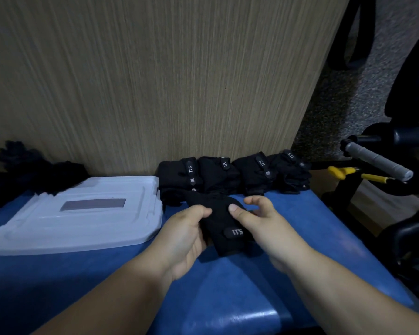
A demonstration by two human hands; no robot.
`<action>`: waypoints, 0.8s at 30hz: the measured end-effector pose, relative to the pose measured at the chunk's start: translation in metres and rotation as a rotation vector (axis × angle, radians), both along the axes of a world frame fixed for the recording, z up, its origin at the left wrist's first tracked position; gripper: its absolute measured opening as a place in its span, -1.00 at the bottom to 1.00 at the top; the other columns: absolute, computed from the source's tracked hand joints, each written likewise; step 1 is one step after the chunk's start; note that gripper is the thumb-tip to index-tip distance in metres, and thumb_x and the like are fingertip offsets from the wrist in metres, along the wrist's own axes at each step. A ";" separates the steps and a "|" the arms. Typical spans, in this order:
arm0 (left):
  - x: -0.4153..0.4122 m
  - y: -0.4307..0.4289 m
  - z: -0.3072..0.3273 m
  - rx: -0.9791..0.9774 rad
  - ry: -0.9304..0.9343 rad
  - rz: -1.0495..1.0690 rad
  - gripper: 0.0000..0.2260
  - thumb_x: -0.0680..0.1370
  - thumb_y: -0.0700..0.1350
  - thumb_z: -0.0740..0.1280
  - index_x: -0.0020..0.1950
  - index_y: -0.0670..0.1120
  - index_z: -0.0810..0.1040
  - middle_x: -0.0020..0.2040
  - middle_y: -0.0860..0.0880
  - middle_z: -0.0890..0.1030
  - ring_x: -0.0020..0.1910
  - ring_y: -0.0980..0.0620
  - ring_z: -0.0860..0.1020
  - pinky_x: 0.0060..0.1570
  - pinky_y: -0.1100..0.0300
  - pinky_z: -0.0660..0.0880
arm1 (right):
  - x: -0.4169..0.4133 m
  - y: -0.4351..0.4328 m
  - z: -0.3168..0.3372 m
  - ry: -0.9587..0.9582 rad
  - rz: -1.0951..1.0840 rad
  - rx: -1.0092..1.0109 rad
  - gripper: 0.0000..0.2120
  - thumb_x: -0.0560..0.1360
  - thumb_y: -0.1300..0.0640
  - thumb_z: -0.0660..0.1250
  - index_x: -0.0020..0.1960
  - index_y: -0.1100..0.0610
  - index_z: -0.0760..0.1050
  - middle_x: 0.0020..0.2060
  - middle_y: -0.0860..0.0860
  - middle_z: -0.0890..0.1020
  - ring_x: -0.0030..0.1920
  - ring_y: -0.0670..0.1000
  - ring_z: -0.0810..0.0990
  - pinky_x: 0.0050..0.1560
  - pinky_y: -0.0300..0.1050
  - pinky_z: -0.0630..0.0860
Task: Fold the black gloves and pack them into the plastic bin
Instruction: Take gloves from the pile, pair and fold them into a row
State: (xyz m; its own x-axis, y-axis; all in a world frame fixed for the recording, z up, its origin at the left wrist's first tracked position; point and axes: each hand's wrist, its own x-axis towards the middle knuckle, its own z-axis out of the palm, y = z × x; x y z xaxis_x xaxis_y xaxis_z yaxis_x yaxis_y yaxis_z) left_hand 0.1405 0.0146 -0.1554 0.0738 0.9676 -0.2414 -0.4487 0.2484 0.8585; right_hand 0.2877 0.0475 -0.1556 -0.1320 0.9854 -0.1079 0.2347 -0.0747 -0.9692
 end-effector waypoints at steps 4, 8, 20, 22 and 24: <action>-0.002 0.002 -0.003 -0.003 0.048 -0.004 -0.72 0.63 -0.19 0.14 0.27 -0.22 0.51 0.12 -0.18 0.65 0.16 -0.14 0.60 0.23 -0.09 0.49 | 0.000 0.004 0.004 0.292 -0.020 -0.122 -0.78 0.51 0.20 0.37 0.14 0.11 0.47 -0.18 0.08 0.65 -0.29 0.01 0.59 -0.30 -0.15 0.50; -0.005 0.002 -0.004 -0.096 0.208 0.019 -0.60 0.62 0.09 0.19 0.20 -0.22 0.54 -0.02 -0.14 0.66 -0.10 -0.10 0.62 0.00 0.09 0.53 | 0.000 0.006 0.005 0.443 -0.066 -0.175 -0.87 0.54 0.28 0.28 0.07 0.12 0.47 -0.24 0.07 0.64 -0.35 0.02 0.58 -0.33 -0.14 0.47; 0.003 -0.004 -0.005 -0.156 0.217 -0.143 -0.77 0.63 -0.13 0.20 0.18 -0.19 0.55 0.06 -0.18 0.67 -0.06 -0.08 0.66 -0.02 0.11 0.57 | -0.003 -0.006 0.018 0.909 -0.094 -0.527 -0.83 0.58 0.30 0.09 0.04 0.21 0.45 -0.37 0.15 0.62 -0.53 0.03 0.59 -0.48 -0.18 0.53; 0.005 -0.004 -0.005 -0.135 0.113 -0.118 -0.76 0.64 -0.13 0.20 0.21 -0.19 0.54 0.07 -0.18 0.67 0.03 -0.10 0.66 0.09 0.06 0.55 | -0.005 -0.011 0.021 0.908 -0.060 -0.603 -0.82 0.54 0.31 0.09 -0.07 0.28 0.47 -0.41 0.15 0.61 -0.51 0.02 0.58 -0.42 -0.19 0.52; 0.006 -0.004 -0.004 -0.121 -0.013 -0.077 -0.75 0.65 -0.13 0.17 0.23 -0.22 0.50 0.06 -0.18 0.67 0.05 -0.10 0.66 0.06 0.05 0.57 | -0.006 -0.014 0.023 0.918 -0.046 -0.652 -0.81 0.47 0.36 0.10 -0.12 0.34 0.50 -0.38 0.17 0.60 -0.51 -0.01 0.55 -0.45 -0.21 0.49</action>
State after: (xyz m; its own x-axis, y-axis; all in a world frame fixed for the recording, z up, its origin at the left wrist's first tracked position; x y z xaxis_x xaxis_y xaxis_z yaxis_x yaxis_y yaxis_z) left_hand 0.1468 0.0104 -0.1590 0.1501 0.9230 -0.3542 -0.4352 0.3834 0.8146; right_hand 0.2814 0.0330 -0.1330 -0.3912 0.7820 -0.4853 -0.5630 -0.6205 -0.5460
